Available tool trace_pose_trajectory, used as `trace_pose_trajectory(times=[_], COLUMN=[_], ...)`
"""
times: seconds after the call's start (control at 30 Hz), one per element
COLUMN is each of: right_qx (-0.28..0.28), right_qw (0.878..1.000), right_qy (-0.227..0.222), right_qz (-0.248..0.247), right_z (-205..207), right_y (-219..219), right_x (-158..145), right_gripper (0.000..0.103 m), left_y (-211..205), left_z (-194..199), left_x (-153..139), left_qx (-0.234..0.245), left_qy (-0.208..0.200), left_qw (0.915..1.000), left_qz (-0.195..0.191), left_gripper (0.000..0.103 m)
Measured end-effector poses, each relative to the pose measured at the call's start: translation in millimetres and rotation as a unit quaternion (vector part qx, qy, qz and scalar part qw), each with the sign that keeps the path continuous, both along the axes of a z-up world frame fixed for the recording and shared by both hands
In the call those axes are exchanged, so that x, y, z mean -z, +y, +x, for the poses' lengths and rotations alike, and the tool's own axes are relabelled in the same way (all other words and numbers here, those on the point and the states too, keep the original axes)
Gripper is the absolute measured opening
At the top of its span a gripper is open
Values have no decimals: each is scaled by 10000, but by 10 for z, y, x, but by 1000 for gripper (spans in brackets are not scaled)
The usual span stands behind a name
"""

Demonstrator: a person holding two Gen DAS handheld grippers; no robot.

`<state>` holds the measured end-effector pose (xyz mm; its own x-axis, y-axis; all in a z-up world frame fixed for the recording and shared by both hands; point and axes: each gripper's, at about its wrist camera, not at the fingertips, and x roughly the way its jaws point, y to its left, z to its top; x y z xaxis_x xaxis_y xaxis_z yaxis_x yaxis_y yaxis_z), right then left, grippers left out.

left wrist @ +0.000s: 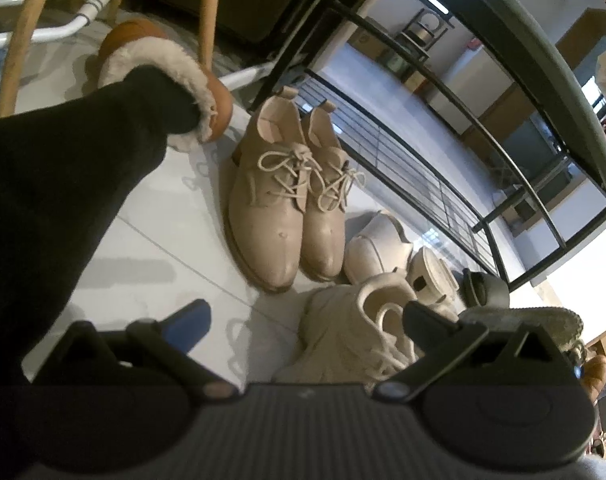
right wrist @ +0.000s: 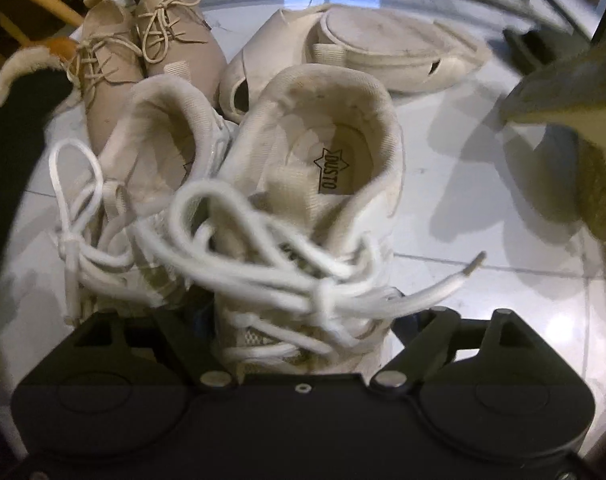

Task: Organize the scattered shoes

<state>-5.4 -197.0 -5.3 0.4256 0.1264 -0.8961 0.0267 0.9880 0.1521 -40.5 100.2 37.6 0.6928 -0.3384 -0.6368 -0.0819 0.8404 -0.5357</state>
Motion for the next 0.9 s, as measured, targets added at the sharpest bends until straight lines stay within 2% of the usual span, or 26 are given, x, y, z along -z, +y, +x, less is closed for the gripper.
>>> trace_pose_trajectory(times=[0.07, 0.13, 0.23, 0.3, 0.37, 0.43, 0.53, 0.57, 0.63, 0.67, 0.7, 0.77, 0.9], right_qx=[31, -66, -207, -134, -22, 153, 423, 561, 846, 1037, 1182, 1450, 1261], right_qw=[9993, 9964, 9941, 9952, 9920, 9888, 9874, 9869, 9857, 9869, 9883, 9884, 9919], right_qy=[-358, -820, -957, -959, -1117, -1330, -1481, -1470, -1418, -1201, -938, -429, -95], right_qz=[33, -200, -467, -140, 595, 660, 375, 369, 348, 280, 226, 122, 146], right_z=[-77, -153, -223, -278, -377, -414, -414, -404, -380, -340, -308, -249, -247], right_y=[-58, -147, -192, -228, -330, -411, -503, -552, -653, -710, -747, -815, -741], right_x=[-203, -388, -341, -342, -421, -480, -495, -473, -420, -333, -235, -43, 193], right_gripper=[96, 97, 103, 103, 103, 103, 102, 95, 63, 35, 28, 29, 29], left_y=[3, -11, -46, -47, -30, -20, -45, -55, -63, -62, -58, -49, -44], left_z=[5, 19, 40, 28, 22, 28, 52, 50, 48, 48, 50, 51, 58], left_x=[8, 19, 21, 14, 16, 29, 49, 44, 39, 39, 44, 54, 63], left_qx=[-16, 3, 76, 77, 33, -10, 17, 30, 33, 24, 12, -6, -17], left_qy=[24, 65, 78, 55, 52, 84, 160, 145, 117, 109, 124, 159, 187], left_qw=[10000, 10000, 9999, 9999, 10000, 10000, 9999, 9999, 9999, 9999, 9999, 9998, 9998], left_qz=[-23, -28, 24, 57, 41, 15, 53, 72, 92, 94, 90, 82, 66], left_gripper=[102, 102, 102, 102, 102, 102, 102, 102, 102, 102, 102, 102, 102])
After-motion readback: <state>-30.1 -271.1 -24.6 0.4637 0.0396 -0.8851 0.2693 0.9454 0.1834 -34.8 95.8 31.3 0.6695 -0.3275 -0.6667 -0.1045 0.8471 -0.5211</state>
